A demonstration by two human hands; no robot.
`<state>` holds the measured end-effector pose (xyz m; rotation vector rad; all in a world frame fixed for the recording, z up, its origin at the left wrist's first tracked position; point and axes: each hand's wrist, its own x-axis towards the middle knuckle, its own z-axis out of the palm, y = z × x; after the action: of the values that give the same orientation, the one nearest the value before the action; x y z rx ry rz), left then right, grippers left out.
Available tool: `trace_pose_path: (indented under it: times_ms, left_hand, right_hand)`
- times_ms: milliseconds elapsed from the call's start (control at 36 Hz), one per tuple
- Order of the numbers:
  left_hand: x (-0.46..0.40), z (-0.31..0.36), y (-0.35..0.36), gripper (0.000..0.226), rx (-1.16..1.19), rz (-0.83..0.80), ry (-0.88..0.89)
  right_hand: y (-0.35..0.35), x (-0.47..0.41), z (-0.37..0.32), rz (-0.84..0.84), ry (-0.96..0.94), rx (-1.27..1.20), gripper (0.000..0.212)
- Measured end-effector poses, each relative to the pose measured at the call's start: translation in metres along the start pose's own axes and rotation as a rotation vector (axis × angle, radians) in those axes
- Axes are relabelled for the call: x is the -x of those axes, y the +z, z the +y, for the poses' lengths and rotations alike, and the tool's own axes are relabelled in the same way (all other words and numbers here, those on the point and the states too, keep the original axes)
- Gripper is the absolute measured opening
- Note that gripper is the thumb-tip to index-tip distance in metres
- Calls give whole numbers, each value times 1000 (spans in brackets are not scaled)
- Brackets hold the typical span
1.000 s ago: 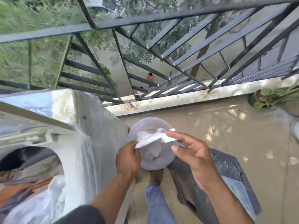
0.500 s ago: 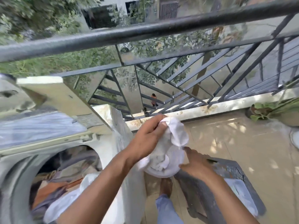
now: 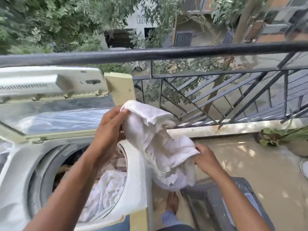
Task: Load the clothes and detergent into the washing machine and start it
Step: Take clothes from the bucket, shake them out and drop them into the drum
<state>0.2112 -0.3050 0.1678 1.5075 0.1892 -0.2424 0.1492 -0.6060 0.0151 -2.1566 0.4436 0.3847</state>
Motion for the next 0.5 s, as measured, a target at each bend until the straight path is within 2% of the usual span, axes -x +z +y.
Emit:
trace_pose_path:
  times_ms: [111,194,222,306,333,361,417,472,500]
  left_hand:
    - [15,-25,-42,25,-39,89,-86]
    - [33,-50,-62,23,-63,65,-140]
    - [41,-56,-67,30,-54,47,-165]
    - [61,-72,-76,99,-13,-33,-250]
    - [67,-74,-78,113,-26,-55,-266]
    - [73,-76,-80,116,-26,-73,-271]
    - [81,-79,-80,99,43,-71,-275]
    - [88,-78,-78,56,142,-3,-259]
    - [91,-78,-78,34,169,44,-276]
  right_hand:
    - [-24,38,-42,-2,-107,-216,11]
    - [-29,66,-82,-64,-170,-423,29]
    - [-27,75,-96,-94,-195,-498,35]
    - [-12,91,-127,-162,-218,-717,46]
    - [-4,96,-136,-200,-221,-798,43]
    - [5,100,-146,-253,-228,-865,37]
    - [25,108,-164,-336,-227,-961,36]
    - [46,115,-179,-445,-223,-1057,46]
    - [57,118,-185,-480,-202,-1095,39]
